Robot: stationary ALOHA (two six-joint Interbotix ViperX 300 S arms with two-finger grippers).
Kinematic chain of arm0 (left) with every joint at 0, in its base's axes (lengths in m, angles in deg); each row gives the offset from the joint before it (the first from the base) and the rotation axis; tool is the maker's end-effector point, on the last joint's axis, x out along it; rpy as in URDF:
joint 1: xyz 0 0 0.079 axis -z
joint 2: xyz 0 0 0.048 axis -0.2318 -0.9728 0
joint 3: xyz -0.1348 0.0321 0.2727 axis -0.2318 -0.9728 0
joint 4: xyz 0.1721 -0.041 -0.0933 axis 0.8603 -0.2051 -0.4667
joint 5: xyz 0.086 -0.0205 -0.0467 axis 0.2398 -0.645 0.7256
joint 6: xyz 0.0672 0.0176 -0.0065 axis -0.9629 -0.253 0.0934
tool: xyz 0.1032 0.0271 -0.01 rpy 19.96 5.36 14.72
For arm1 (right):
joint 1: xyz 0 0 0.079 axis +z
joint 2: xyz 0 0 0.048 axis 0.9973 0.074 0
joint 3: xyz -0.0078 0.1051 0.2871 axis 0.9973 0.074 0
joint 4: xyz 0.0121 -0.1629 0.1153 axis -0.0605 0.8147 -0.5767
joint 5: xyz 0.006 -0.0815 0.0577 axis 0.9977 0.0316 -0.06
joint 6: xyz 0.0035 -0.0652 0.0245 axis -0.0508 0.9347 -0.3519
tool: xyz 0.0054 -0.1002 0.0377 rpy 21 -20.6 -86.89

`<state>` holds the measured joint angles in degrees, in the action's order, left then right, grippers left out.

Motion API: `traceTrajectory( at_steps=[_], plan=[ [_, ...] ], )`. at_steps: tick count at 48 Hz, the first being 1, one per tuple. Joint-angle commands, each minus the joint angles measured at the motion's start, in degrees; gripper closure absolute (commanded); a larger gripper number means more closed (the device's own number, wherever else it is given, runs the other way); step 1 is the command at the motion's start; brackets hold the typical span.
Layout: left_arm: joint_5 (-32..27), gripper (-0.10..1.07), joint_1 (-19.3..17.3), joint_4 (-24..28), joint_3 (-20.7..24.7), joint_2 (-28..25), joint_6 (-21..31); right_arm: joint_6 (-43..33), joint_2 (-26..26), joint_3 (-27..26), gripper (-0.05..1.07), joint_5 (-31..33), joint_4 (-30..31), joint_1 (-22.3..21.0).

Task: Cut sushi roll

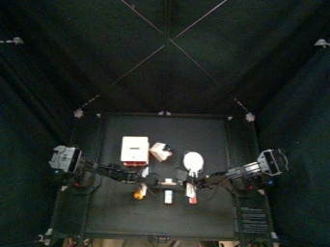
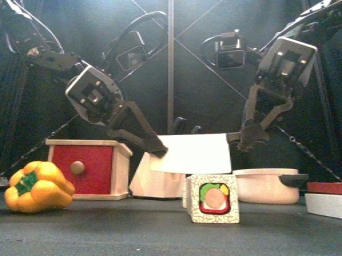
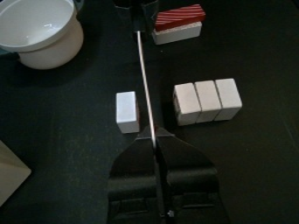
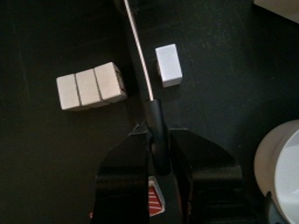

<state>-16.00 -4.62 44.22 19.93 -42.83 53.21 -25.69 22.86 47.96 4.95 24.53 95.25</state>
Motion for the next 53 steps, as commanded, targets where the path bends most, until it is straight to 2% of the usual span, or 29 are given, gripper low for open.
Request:
traceTrajectory(
  at_steps=[1, 12, 26, 53],
  plan=[
    [0.3, 0.8, 1.2, 0.2, 0.4, 0.8, -0.2, -0.3, -1.6, -0.5, 0.68, 0.2, -0.1, 0.0],
    [0.2, 0.8, 3.7, -0.5, 0.6, 1.1, 0.1, -0.3, -1.8, -0.7, 0.68, 0.2, -0.2, 2.9],
    [0.3, 0.8, 7.1, -6.1, 1.1, 1.0, 0.1, -0.3, -1.6, -1.1, 0.68, 0.2, -0.6, 5.3],
    [0.3, 0.8, 8.7, -7.1, 1.7, -0.5, 0.2, -0.4, 0.7, -1.2, 0.68, 0.2, -1.5, 7.5]
  ],
)
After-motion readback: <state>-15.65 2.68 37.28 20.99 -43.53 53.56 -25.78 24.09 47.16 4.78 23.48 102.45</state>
